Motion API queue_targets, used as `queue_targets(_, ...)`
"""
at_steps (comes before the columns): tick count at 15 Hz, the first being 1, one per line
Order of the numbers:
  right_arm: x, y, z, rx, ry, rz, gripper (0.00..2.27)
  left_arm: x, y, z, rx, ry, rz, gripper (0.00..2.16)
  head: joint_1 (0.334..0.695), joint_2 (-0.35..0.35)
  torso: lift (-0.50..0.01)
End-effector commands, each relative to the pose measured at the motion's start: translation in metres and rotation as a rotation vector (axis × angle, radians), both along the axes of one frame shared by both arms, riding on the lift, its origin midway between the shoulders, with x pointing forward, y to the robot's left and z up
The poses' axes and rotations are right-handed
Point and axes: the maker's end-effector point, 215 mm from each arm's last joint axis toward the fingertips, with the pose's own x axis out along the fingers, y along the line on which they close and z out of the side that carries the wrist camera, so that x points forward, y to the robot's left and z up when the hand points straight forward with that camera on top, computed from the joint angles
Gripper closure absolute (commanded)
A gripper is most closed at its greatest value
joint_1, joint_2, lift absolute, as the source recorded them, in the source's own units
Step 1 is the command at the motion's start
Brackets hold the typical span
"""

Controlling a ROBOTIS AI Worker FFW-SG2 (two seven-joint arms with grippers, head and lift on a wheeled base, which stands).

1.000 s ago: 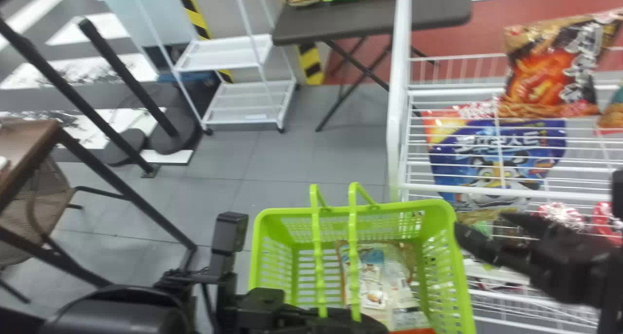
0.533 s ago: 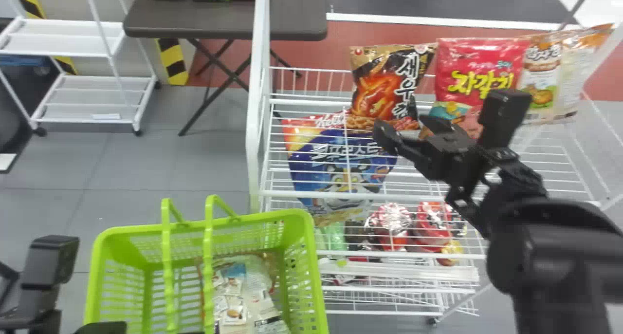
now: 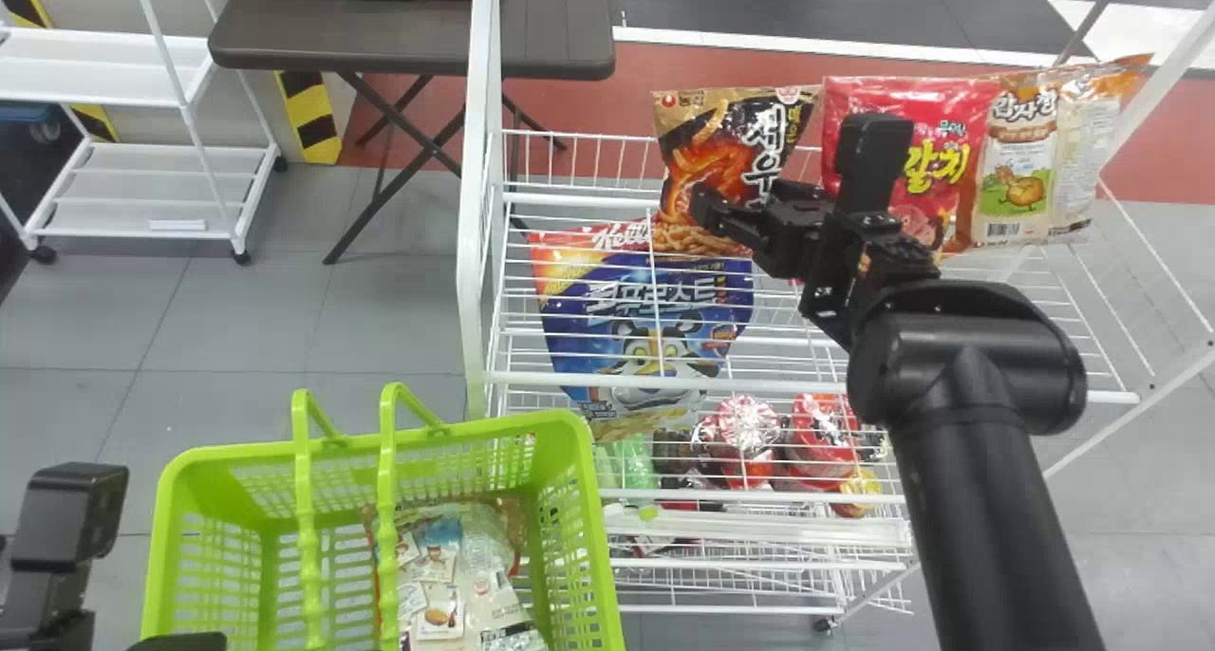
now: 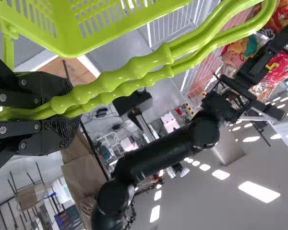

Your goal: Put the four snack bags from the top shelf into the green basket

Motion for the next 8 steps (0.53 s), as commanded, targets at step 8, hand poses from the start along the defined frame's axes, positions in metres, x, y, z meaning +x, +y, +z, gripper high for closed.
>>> queue_targets(8,-0.011,0.005,0.012,0.005,-0.049,0.022,2.25,-0.001,0.000,0.000,-0.010,0.005,-0.005,2.15,0.695,-0.081,0.000)
